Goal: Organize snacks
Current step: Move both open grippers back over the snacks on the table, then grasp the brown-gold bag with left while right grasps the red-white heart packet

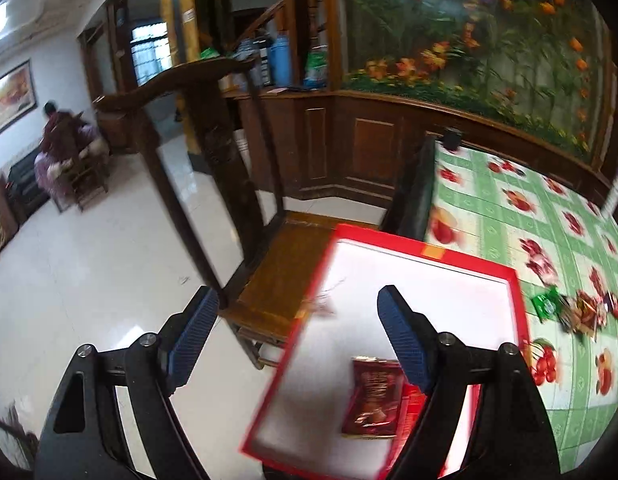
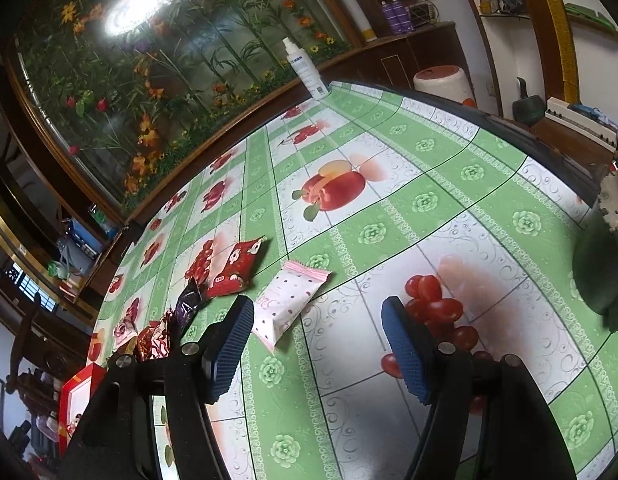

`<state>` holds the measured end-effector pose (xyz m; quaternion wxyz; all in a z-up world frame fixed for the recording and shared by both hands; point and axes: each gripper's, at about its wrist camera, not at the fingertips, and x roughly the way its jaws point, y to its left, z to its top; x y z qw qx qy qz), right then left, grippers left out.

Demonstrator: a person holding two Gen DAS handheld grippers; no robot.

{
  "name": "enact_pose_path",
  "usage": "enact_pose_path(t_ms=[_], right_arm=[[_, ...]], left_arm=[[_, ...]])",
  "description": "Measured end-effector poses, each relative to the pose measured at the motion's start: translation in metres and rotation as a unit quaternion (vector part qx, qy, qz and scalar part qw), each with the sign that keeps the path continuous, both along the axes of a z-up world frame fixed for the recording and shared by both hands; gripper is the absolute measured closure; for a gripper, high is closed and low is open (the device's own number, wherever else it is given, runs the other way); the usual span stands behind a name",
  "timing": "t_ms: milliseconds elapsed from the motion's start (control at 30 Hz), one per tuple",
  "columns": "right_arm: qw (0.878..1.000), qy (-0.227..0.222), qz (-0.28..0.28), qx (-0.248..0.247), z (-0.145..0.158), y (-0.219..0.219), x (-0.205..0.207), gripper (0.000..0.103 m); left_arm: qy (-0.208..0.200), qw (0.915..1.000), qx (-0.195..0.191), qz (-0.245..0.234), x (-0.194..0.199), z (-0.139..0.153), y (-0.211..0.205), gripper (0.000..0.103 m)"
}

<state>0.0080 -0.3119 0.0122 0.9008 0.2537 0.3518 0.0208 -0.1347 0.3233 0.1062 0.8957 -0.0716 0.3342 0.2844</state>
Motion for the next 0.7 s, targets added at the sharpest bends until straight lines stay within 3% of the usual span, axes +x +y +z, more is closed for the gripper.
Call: enact_pose_path(t_ms=[200,267,433,567,700], right_arm=[[0.997,-0.044,0.062,0.025,0.017,0.051,0.014,0.033],[0.994,-0.035,0.103,0.02,0.018,0.085,0.03,0.033],[0.988,-0.011,0.151,-0.014,0.015,0.135,0.054,0.034],[0.986,0.013,0.167,0.018,0.007,0.14,0.065,0.036],[0.986,0.033,0.161,0.006,0.0,0.144,0.071,0.042]], left_arm=[[0.015,0.9926,0.003,-0.12,0.054,-0.003,-0.085,0.021],[0.02,0.9868,0.006,-0.161,0.073,-0.004,-0.12,0.021],[0.022,0.9765,0.04,-0.211,0.115,-0.003,-0.182,0.021],[0.036,0.9669,0.039,-0.249,0.158,-0.013,-0.221,0.021],[0.047,0.9584,0.042,-0.278,0.192,-0.025,-0.243,0.021]])
